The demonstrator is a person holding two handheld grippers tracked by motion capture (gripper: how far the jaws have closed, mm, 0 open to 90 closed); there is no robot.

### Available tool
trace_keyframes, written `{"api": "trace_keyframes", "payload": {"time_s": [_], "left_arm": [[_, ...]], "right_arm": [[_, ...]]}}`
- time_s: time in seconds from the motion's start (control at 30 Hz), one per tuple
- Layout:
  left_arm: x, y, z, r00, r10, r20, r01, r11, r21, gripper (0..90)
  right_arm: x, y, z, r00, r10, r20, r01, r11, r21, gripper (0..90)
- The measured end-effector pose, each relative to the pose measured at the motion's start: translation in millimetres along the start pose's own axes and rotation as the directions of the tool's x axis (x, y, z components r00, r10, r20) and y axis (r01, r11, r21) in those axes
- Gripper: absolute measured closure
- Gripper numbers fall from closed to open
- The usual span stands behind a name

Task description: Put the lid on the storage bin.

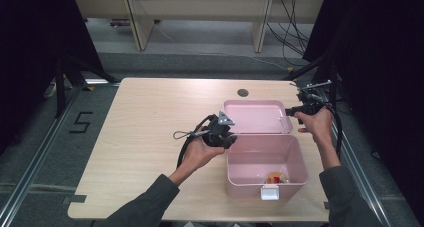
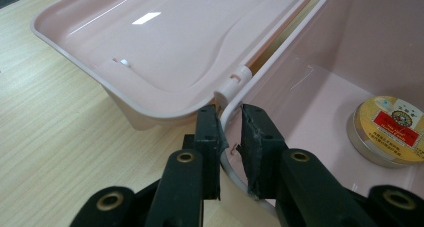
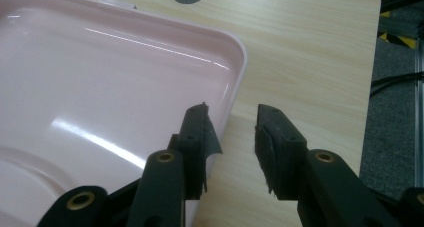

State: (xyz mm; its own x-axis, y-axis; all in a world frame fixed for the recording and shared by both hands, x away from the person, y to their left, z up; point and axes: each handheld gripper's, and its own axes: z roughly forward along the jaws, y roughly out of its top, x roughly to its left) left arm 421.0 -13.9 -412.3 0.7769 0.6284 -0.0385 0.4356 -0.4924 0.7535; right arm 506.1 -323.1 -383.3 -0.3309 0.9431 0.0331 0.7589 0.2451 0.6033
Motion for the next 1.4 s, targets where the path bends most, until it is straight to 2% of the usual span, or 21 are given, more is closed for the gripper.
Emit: {"api": "trace_keyframes", "payload": {"time_s": [0.03,0.07,0.1,0.13,0.2,0.33,0.37,0.5,0.53,0.67,0.7,0.77,0.8,0.83,0.97,1.0,1.2,1.3,1.33,1.37,1.4], "left_arm": [[0.1,0.0,0.0,1.0,0.0,0.001,0.0,1.0,0.0,77.7],[0.2,0.0,0.0,1.0,0.0,0.001,0.0,1.0,0.0,77.7],[0.3,-0.1,0.0,1.0,-0.001,0.001,0.001,1.0,0.0,77.7],[0.1,0.0,0.0,1.0,-0.001,0.001,0.001,1.0,0.0,77.7],[0.1,0.1,0.0,1.0,0.001,0.001,-0.001,1.0,0.0,77.7],[0.1,0.0,0.0,1.0,0.002,0.001,-0.002,1.0,0.0,77.8],[0.2,0.0,0.0,1.0,0.002,0.001,-0.002,1.0,0.0,77.7],[0.3,0.1,0.2,1.0,0.003,0.001,-0.003,1.0,-0.002,77.7],[0.4,0.1,0.2,1.0,0.003,0.001,-0.003,1.0,-0.002,77.7],[0.7,-0.1,0.4,1.0,0.002,0.002,-0.002,1.0,-0.004,77.7],[0.7,0.0,0.4,1.0,0.005,0.003,-0.005,1.0,-0.004,77.7],[0.3,0.1,0.4,1.0,0.008,0.001,-0.008,1.0,-0.004,77.7],[0.3,0.1,0.4,1.0,0.008,0.001,-0.008,1.0,-0.004,77.7],[0.6,0.0,0.5,1.0,0.007,0.002,-0.007,1.0,-0.005,77.8],[0.4,0.1,0.6,0.9999,0.01,0.001,-0.01,0.9999,-0.006,77.7],[0.6,0.0,0.7,1.0,0.01,0.002,-0.01,0.9999,-0.007,77.7],[0.5,0.0,1.3,0.9999,0.01,0.005,-0.01,0.9999,-0.011,77.7],[0.3,-0.1,1.3,0.9999,0.012,0.004,-0.012,0.9999,-0.013,77.7],[0.4,-0.1,1.3,0.9999,0.011,0.004,-0.011,0.9999,-0.013,77.7],[0.3,-0.3,1.1,0.9999,0.01,0.001,-0.01,0.9999,-0.013,77.7],[0.2,-0.4,1.0,0.9999,0.01,0.002,-0.01,0.9999,-0.014,77.7]], "right_arm": [[-1.5,1.0,2.7,0.9994,-0.031,0.012,0.031,1.0,0.001,67.0],[1.3,2.2,6.4,0.9998,-0.007,0.021,0.007,1.0,-0.012,67.6],[1.2,4.2,6.5,0.9997,-0.018,0.018,0.018,1.0,0.019,67.7],[3.0,5.0,8.1,0.9998,0.004,0.018,-0.005,1.0,0.028,68.2],[1.6,6.7,10.4,0.9995,-0.018,0.024,0.017,0.999,0.036,69.1],[0.2,10.0,15.0,0.9992,-0.005,0.039,0.004,0.999,0.047,70.1],[2.2,10.5,14.4,0.9988,0.028,0.04,-0.031,0.997,0.068,70.5],[0.0,10.6,20.1,0.9987,0.015,0.048,-0.019,0.997,0.074,71.2],[2.1,11.0,20.2,0.9982,0.044,0.042,-0.047,0.995,0.089,71.7],[4.3,11.4,25.1,0.9979,0.04,0.051,-0.045,0.994,0.095,73.3],[7.0,11.1,26.7,0.9964,0.068,0.05,-0.073,0.991,0.114,73.6],[5.7,11.8,29.2,0.9976,0.047,0.051,-0.052,0.992,0.113,75.0],[8.0,12.5,29.6,0.9957,0.08,0.047,-0.085,0.989,0.118,75.9],[5.8,12.8,30.3,0.9975,0.045,0.053,-0.051,0.993,0.105,76.9],[10.3,14.7,31.4,0.9955,0.073,0.06,-0.08,0.989,0.127,79.0],[8.9,16.5,32.6,0.9971,0.037,0.066,-0.046,0.99,0.131,80.5],[10.2,18.5,31.7,0.9944,0.067,0.082,-0.077,0.989,0.126,82.8],[10.2,19.3,29.7,0.9947,0.034,0.097,-0.045,0.993,0.11,83.5],[12.7,19.5,28.3,0.9931,0.062,0.1,-0.073,0.992,0.105,83.7],[12.3,19.9,26.5,0.9933,0.056,0.101,-0.066,0.992,0.103,84.0],[14.2,19.7,25.2,0.9905,0.098,0.097,-0.105,0.992,0.076,84.4]]}}
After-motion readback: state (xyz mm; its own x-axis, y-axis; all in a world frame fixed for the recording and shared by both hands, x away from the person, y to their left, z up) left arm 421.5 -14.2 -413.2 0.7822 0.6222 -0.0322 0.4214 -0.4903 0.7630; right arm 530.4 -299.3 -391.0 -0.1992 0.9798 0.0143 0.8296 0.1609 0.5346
